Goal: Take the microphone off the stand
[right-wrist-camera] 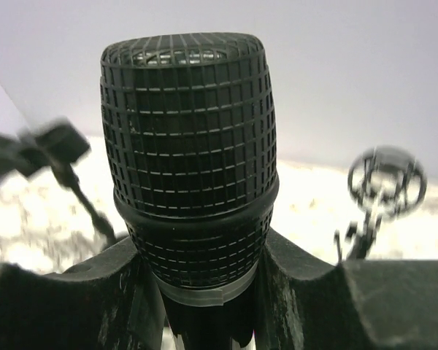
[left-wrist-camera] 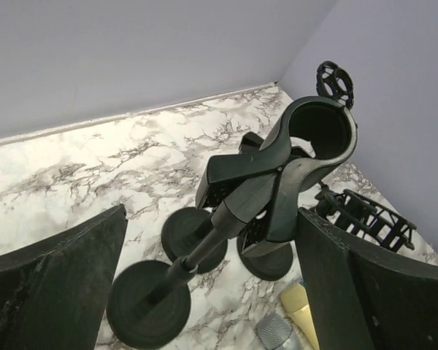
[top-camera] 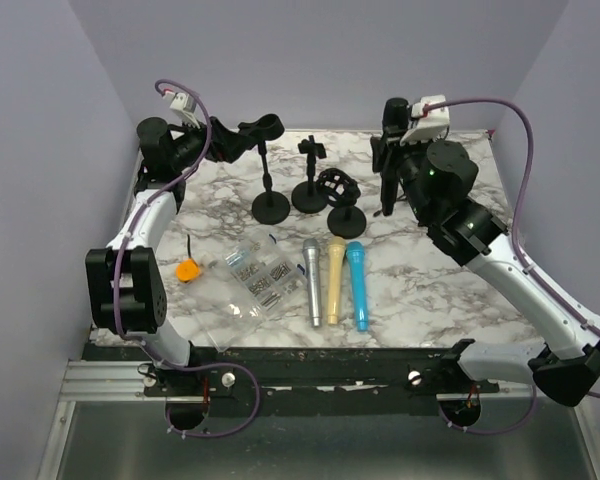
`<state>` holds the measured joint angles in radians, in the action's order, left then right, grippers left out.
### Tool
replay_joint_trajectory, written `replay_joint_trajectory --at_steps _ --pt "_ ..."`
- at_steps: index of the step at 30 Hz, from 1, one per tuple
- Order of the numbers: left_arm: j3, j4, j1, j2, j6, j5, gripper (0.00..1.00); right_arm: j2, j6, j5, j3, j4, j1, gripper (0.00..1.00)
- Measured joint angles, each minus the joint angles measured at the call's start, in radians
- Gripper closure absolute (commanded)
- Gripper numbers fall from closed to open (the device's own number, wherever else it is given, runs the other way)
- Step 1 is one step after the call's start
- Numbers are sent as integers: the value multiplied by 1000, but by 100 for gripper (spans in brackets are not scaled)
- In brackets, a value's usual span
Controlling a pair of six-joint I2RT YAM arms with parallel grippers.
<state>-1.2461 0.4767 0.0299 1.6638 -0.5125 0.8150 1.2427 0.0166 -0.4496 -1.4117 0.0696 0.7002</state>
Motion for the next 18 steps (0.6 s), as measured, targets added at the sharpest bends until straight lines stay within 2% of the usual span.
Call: replay_joint_trajectory --at_steps 6,10,15,18 --pt "-30 -277 2 -111 27 -85 7 -95 -257 -18 257 228 0 99" --pt "-35 -438 2 -210 51 -152 7 -82 -429 6 410 364 -1 99" --pt "-3 -490 0 -345 51 -249 8 4 -571 30 492 468 -16 95" --pt "40 -485 0 -414 52 -297 8 64 -612 42 510 485 -42 89"
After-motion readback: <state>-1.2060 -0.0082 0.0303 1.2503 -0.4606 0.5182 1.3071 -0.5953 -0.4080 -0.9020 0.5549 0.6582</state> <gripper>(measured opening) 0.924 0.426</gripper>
